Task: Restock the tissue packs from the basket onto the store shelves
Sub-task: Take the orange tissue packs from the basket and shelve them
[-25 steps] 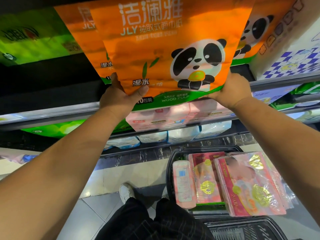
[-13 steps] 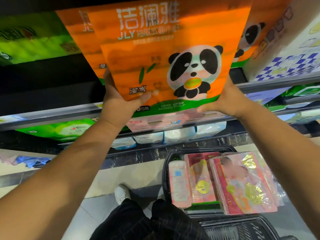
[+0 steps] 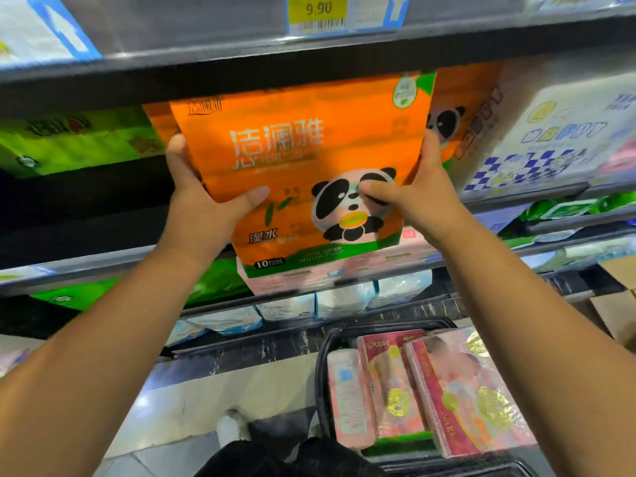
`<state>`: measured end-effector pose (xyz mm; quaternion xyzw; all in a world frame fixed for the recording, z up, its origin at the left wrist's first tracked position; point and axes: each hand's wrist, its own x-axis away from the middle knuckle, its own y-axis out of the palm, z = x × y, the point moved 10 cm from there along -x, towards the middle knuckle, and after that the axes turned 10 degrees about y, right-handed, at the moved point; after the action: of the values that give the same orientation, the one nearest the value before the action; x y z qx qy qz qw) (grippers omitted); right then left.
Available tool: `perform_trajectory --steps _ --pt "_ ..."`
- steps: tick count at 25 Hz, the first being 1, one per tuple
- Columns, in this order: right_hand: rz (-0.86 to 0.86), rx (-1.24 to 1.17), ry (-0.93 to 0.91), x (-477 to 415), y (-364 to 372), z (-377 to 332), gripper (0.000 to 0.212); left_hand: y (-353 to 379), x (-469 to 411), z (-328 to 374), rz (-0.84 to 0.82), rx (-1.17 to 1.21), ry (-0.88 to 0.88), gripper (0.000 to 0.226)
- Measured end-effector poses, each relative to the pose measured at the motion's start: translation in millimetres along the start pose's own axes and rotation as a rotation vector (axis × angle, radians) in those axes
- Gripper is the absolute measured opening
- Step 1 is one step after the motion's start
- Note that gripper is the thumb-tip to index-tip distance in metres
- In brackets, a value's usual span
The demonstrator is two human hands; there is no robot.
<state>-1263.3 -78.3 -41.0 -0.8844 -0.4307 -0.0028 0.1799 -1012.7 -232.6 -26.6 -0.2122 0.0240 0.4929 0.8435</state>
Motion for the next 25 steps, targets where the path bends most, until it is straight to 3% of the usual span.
perform_trajectory --steps 12,18,21,23,25 --pt "0.022 -0.094 -0.059 61 -3 -16 0.080 -19 40 31 0.007 0.061 0.121 0.071" --pt "0.039 -0.150 -0.184 84 -16 -52 0.081 -30 52 66 0.013 0.079 0.287 0.101" --pt "0.029 -0.234 -0.259 92 -23 -61 0.082 -36 55 83 0.027 0.071 0.392 0.093" --pt "0.067 -0.274 -0.288 91 -27 -67 0.075 -41 53 92 0.035 0.080 0.423 0.086" --pt "0.112 -0.385 -0.255 84 -31 -68 0.055 -39 49 94 0.004 0.121 0.404 0.081"
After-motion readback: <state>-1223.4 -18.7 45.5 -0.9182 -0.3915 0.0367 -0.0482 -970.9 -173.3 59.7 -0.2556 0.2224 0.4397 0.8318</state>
